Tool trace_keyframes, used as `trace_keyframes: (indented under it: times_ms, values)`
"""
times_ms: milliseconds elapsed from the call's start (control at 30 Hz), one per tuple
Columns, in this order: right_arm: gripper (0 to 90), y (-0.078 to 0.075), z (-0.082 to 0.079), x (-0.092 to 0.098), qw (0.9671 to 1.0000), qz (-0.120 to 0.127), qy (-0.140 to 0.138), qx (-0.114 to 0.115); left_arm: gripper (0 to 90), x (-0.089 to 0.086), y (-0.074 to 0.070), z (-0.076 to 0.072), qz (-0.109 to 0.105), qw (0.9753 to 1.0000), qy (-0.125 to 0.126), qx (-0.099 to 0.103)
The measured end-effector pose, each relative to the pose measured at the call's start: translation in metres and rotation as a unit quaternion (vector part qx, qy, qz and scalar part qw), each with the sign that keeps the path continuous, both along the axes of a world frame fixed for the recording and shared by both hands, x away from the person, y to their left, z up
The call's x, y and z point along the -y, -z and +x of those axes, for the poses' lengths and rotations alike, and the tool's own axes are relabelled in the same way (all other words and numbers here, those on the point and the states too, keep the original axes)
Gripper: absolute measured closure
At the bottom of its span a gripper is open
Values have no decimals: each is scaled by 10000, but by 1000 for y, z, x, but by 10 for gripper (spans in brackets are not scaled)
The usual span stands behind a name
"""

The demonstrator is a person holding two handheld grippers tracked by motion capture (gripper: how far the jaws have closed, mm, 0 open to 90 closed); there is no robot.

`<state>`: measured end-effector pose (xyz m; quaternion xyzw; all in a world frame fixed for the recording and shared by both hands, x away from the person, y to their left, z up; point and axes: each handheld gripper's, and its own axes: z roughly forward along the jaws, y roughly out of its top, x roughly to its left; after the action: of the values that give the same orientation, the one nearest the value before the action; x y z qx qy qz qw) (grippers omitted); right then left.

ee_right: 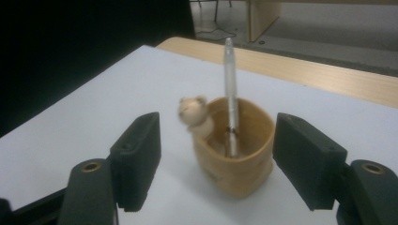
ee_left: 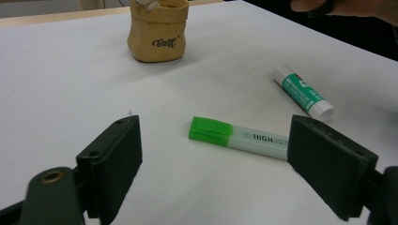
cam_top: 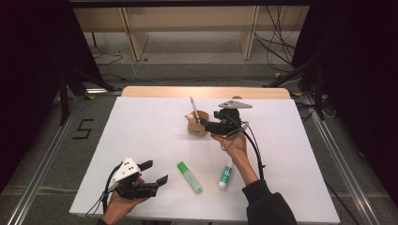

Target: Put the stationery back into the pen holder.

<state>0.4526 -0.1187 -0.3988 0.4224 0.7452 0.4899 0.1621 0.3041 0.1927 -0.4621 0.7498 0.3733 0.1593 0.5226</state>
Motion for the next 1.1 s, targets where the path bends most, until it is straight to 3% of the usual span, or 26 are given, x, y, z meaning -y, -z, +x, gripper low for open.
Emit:
trace_keyframes:
  times_ms: [200, 467, 700, 1100]
  values:
    - [295, -4, -40, -6, 9988, -271, -408, 26, 181, -1, 0, 0, 4, 10000, -38, 6]
    - [279, 13, -72, -15, 9953, -404, -848, -234, 179, -2, 0, 0, -10, 10000, -82, 7]
    - [279, 26, -82, -25, 9920, -667, -973, -441, 178, -2, -1, 0, -24, 10000, -75, 3]
    - [269, 36, -89, -35, 9879, -801, -1125, -709, 167, -3, -1, 0, -140, 9999, -45, -43]
